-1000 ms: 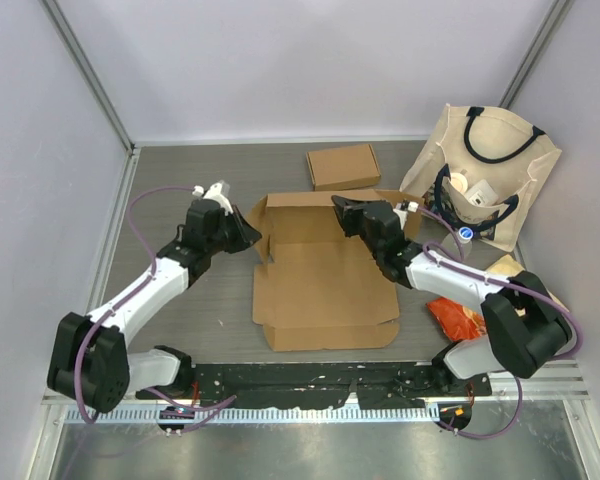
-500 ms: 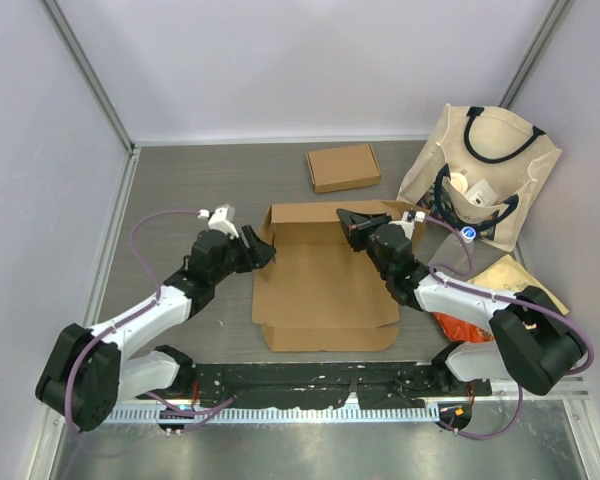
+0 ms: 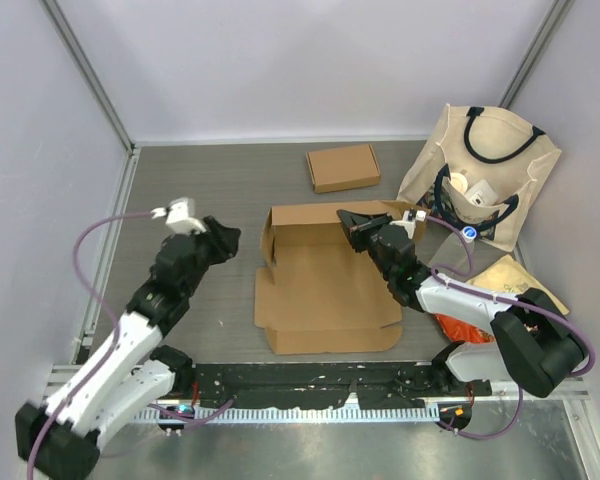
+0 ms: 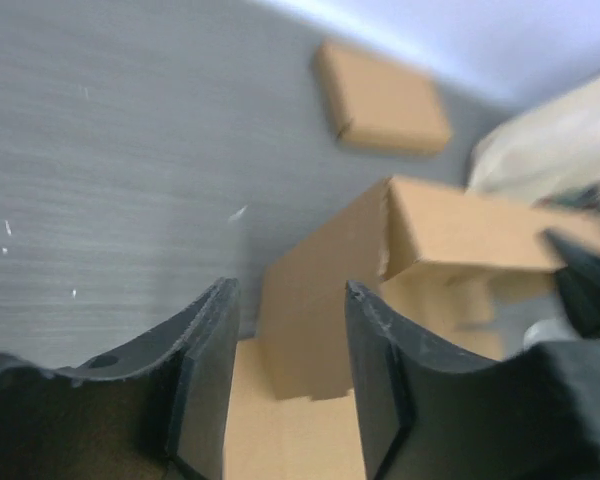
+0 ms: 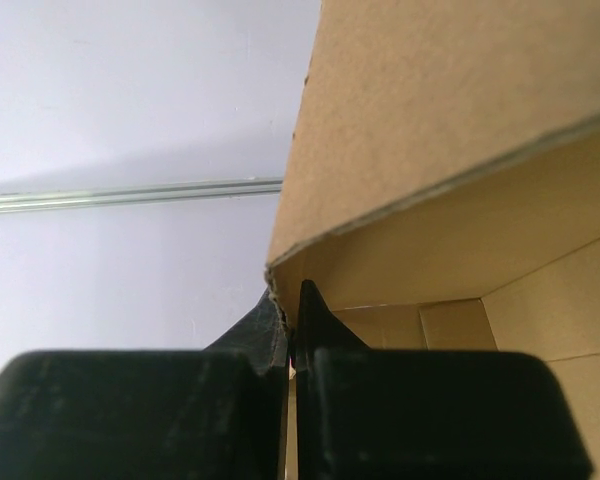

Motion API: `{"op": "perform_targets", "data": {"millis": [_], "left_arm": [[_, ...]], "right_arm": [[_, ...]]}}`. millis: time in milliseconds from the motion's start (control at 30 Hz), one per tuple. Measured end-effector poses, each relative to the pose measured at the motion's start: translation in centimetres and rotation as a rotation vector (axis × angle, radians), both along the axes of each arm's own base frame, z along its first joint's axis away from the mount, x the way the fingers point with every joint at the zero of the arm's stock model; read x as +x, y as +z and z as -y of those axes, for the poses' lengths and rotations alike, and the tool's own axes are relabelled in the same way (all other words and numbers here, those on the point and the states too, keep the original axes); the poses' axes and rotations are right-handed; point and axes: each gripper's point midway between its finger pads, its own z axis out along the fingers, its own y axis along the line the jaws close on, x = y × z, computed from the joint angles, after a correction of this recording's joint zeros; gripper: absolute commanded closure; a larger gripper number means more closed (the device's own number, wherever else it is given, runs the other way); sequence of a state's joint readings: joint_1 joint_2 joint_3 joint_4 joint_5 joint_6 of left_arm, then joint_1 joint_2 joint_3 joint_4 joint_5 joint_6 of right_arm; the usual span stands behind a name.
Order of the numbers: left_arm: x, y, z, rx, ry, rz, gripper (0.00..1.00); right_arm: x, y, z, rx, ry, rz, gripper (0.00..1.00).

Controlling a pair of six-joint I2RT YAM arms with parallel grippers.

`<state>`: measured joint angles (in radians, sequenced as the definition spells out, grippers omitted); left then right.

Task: Fold the paper box

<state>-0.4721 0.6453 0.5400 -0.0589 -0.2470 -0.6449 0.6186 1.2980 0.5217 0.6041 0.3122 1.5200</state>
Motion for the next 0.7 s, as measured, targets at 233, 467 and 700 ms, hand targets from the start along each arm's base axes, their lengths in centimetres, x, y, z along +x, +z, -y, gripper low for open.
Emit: {"op": "perform_targets", "data": {"millis": [233,467,700], "left_arm": [[1.7,-10.4,6.1,0.25,-0.236,-0.29,0.49],[2.1,-9.9,11.3,0.293,-0.374,-0.135,0.4],[5.0,-11.3,10.8,0.43,-0.246,-0.056,0.53]], "right_arm": [[0.0,0.0,-0.1,0.006,0.006,-0.001,0.99],[-0.1,0.0,-0.3,0.017,0.013,-0.006,0.99],[0.0,0.1,-0.3,0.022,0.017,-0.008,0.99]]}}
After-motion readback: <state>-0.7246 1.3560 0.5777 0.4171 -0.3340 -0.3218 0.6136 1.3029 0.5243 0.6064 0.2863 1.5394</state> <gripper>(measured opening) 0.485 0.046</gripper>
